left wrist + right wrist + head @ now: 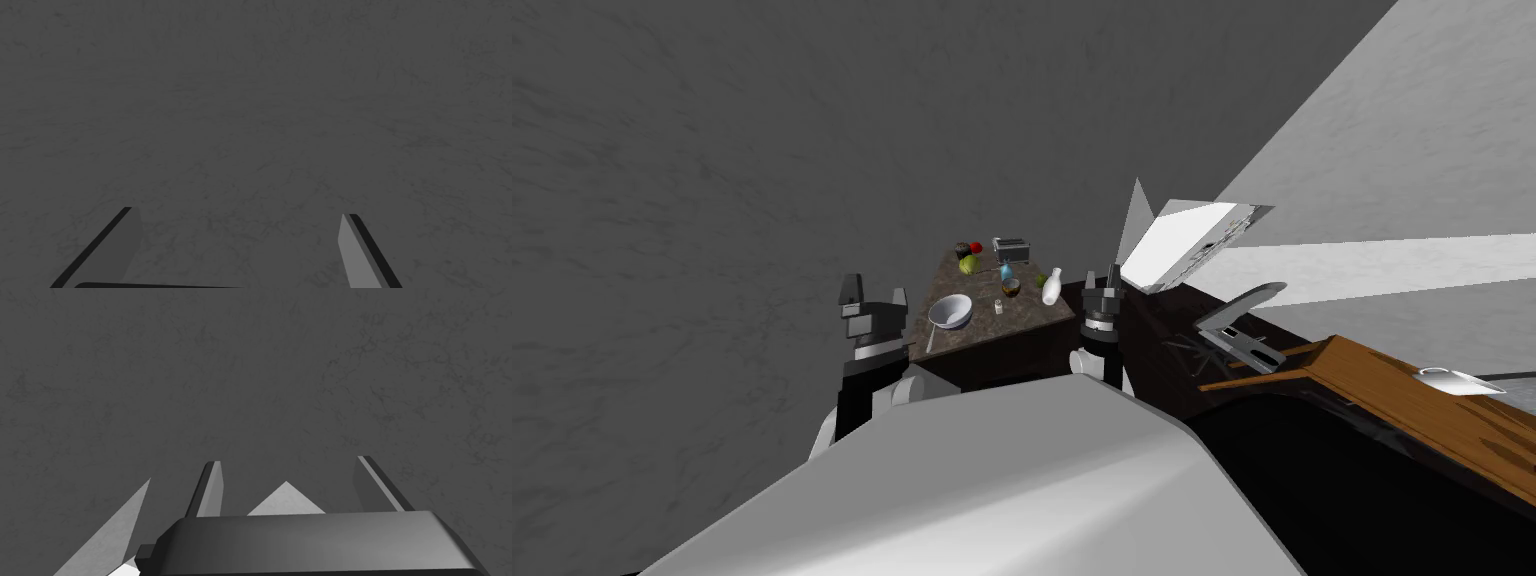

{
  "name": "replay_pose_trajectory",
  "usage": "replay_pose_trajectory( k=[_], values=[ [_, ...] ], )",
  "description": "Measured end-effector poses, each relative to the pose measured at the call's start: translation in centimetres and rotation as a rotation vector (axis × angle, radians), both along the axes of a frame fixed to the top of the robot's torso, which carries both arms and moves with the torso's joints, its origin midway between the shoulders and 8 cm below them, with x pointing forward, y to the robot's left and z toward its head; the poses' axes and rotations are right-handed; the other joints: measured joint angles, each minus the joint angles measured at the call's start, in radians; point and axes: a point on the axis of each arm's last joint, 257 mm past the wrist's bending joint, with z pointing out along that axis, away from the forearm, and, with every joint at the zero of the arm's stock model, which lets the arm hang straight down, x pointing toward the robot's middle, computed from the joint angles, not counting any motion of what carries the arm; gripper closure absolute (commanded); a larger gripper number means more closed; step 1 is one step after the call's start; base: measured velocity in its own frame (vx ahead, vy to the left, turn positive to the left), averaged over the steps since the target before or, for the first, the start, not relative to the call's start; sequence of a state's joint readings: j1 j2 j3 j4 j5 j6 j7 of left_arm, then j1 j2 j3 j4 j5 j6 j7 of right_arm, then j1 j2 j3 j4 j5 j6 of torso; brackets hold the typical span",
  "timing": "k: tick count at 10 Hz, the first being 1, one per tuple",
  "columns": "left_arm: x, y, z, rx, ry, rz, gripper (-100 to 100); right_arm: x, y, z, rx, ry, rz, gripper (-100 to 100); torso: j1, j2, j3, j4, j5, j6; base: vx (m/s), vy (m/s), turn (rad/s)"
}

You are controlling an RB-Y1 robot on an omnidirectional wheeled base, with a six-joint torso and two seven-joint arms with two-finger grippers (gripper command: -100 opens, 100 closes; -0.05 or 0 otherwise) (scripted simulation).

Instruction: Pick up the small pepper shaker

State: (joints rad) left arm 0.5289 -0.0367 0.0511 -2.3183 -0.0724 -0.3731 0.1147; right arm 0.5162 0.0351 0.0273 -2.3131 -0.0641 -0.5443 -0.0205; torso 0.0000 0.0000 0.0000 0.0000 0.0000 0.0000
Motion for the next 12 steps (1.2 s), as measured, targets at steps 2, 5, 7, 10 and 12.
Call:
replay_pose_trajectory(
  k=[2, 5, 7, 10, 12],
  values=[
    [0.5, -0.4, -0.7, 0.036, 0.032, -0.021, -100, 0.0, 0.0, 0.0, 0.000, 0.000, 0.000, 0, -0.002, 0.001, 0.001, 0.000, 0.000, 0.000, -0.017, -0.055, -0.074],
    [1.3, -0.8, -2.8, 0.093, 0.119, -0.051, -100, 0.0, 0.0, 0.0, 0.000, 0.000, 0.000, 0, -0.006, 0.002, 0.001, 0.000, -0.001, 0.000, -0.033, -0.094, -0.136],
    [1.9, -0.7, -4.9, 0.127, 0.195, -0.065, -100, 0.0, 0.0, 0.0, 0.000, 0.000, 0.000, 0, -0.007, 0.002, 0.001, 0.000, -0.002, 0.000, -0.018, -0.112, -0.142],
    [2.6, -0.2, -8.9, 0.172, 0.330, -0.074, -100, 0.0, 0.0, 0.0, 0.000, 0.000, 0.000, 0, -0.009, 0.002, 0.001, 0.000, -0.002, 0.000, -0.027, -0.139, -0.159],
    [2.7, 0.4, -10.8, 0.192, 0.396, -0.075, -100, 0.0, 0.0, 0.0, 0.000, 0.000, 0.000, 0, -0.006, 0.003, 0.002, 0.001, -0.002, 0.000, -0.020, -0.085, -0.079]
  ],
)
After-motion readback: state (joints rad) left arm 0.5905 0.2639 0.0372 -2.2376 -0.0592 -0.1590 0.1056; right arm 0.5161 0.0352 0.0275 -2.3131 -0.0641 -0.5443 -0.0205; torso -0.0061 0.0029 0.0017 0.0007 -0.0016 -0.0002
